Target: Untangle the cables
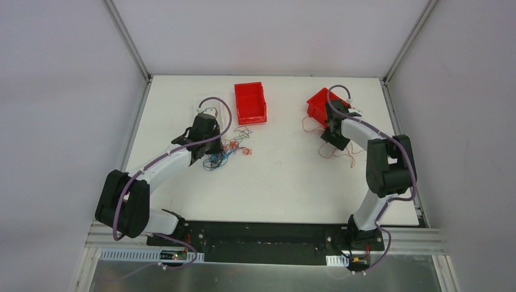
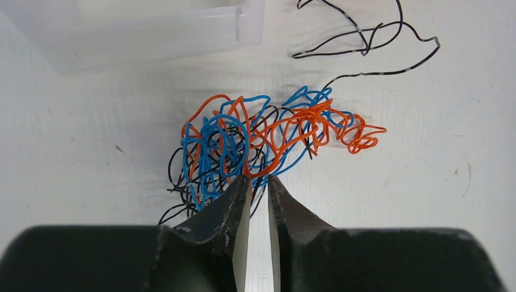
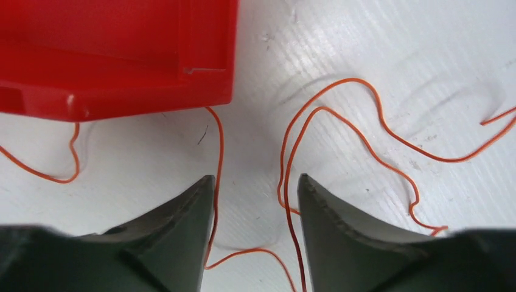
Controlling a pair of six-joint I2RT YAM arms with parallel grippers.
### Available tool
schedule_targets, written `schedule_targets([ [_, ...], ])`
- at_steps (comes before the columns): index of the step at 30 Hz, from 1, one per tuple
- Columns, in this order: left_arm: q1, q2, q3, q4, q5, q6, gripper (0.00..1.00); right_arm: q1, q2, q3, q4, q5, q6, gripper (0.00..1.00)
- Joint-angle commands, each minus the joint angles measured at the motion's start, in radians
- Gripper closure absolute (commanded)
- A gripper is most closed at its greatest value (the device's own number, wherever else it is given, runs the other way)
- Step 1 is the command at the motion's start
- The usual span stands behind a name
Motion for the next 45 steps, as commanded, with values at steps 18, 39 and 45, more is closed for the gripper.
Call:
schedule_targets([
  [18,-0.01,0.002,0.032,0.003,0.02,0.025,0.82,-0.071,0.008,0.024,0.084,-0.182,-0.109,0.06],
  [39,-0.011,0.005,0.034,0.003,0.022,0.027,0.82,-0.097,-0.184,0.221,-0.019,-0.836,0.084,1.0],
  [45,-0.011,0.004,0.035,0.003,0.025,0.027,0.82,-0.198,-0.131,0.352,0.096,-1.064,0.258,1.0],
])
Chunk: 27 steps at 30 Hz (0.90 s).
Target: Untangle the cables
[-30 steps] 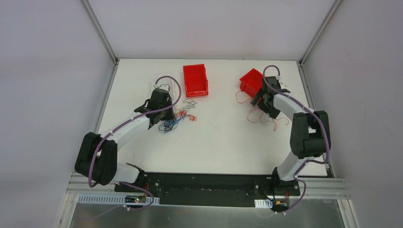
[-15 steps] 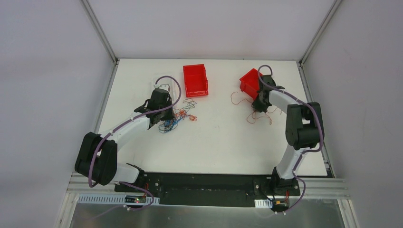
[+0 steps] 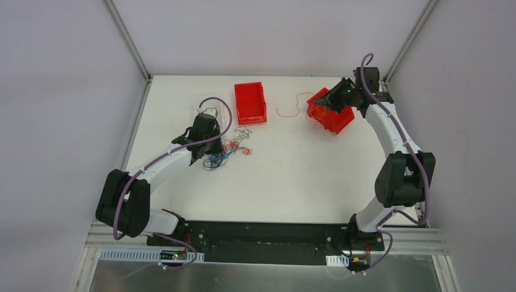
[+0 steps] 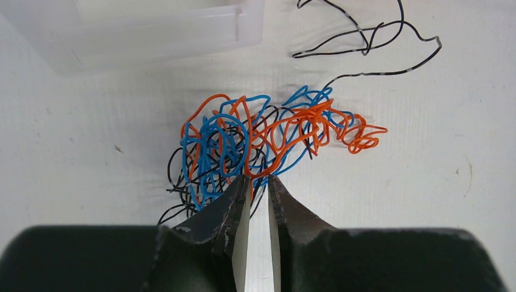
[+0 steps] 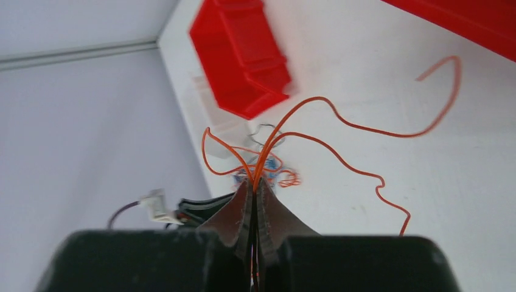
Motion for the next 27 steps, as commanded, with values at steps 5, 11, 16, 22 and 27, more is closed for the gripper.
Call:
schedule_targets([
  [5,-0.013,-0.004,0.033,0.003,0.024,0.025,0.81,-0.151,0.142,0.254,0.092,-0.265,0.242,1.0],
  [11,-0.014,-0.006,0.033,0.004,0.023,0.025,0.82,-0.228,0.278,0.315,0.195,-0.301,0.366,1.0],
  [16,-0.016,-0.001,0.034,0.004,0.022,0.028,0.82,-0.268,0.328,0.222,0.302,-0.26,0.385,1.0],
  [22,-0.017,0.001,0.035,0.004,0.022,0.028,0.82,-0.323,0.356,0.072,0.331,-0.185,0.338,1.0],
  [27,-0.019,0.005,0.036,0.004,0.022,0.028,0.82,-0.352,0.355,-0.023,0.296,-0.098,0.262,1.0],
])
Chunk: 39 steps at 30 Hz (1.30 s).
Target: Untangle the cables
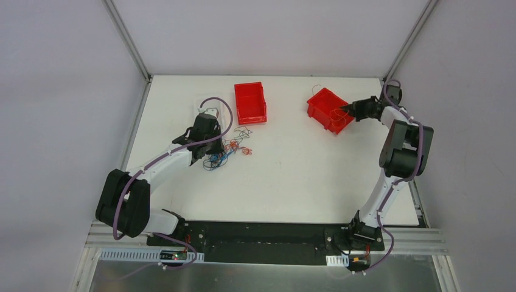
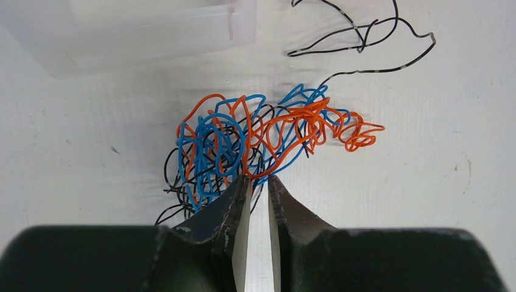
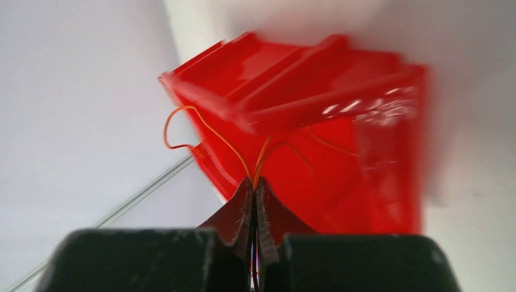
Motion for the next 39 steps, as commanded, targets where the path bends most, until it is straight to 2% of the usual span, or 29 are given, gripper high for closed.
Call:
schedule_targets([
  [1,-0.012,0.005,0.035,0.004,0.02,0.023,0.82,-0.026,-0.027,-0.06,-0.011,0.097,-0.084,1.0],
  [7,-0.012,0.003,0.036,0.004,0.017,0.025,0.82,-0.029,-0.105,-0.152,-0.086,0.262,-0.195,1.0],
  [14,-0.014,0.009,0.038,0.004,0.02,0.024,0.82,0.015,-0.081,-0.047,-0.214,0.372,-0.242,1.0],
  [20,-0.016,0.007,0.037,0.003,0.016,0.026,0.82,0.122,-0.026,0.169,-0.356,0.552,-0.358,1.0],
  [28,-0.017,0.009,0.038,0.003,0.018,0.026,0.82,0.259,0.195,0.475,-0.534,0.858,-0.61,1.0],
  [32,-0.017,0.008,0.038,0.003,0.02,0.026,0.82,0.293,0.233,0.478,-0.522,0.927,-0.687,0.99],
  [39,-0.018,0.007,0.038,0.004,0.022,0.026,0.82,0.318,0.238,0.425,-0.506,0.992,-0.698,0.97],
])
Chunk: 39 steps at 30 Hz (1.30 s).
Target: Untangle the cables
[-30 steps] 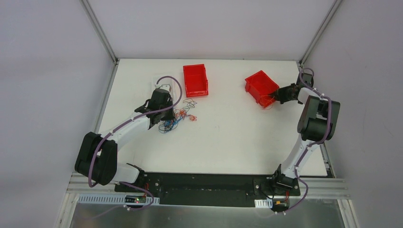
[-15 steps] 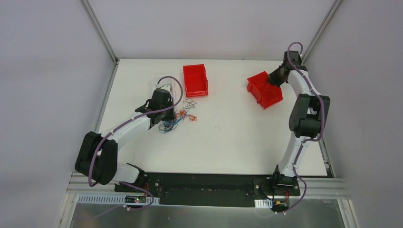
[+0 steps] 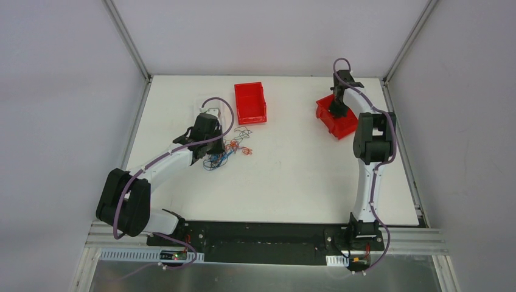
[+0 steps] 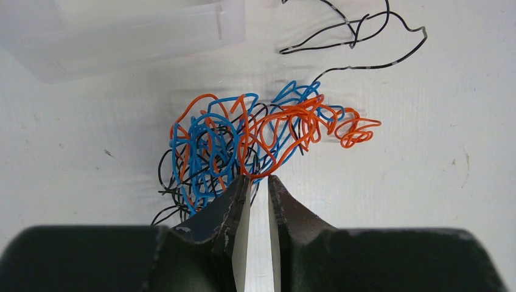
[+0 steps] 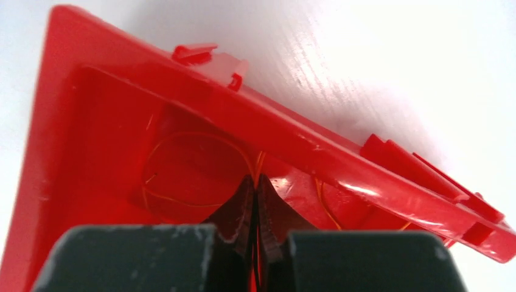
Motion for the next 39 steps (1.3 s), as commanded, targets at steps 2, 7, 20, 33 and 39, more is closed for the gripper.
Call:
schedule_targets([
  [2,-0.012,-0.001,0.033,0.003,0.005,0.011,0.82,0.007,-0.018,-0.01,-0.036,0.106,-0.041,0.97],
  [7,-0.012,-0.004,0.032,0.002,0.007,0.011,0.82,0.022,-0.059,-0.08,-0.056,0.095,0.001,0.96],
  [20,-0.013,-0.011,0.028,0.002,0.004,0.011,0.82,0.118,-0.261,-0.361,0.045,-0.011,0.18,1.0],
  [33,-0.018,-0.015,0.028,0.003,-0.001,0.015,0.81,0.112,-0.248,-0.133,-0.095,0.18,-0.005,1.0],
  [39,-0.019,-0.007,0.031,0.003,0.001,0.015,0.81,0.082,-0.187,-0.031,-0.157,0.12,-0.057,1.0],
])
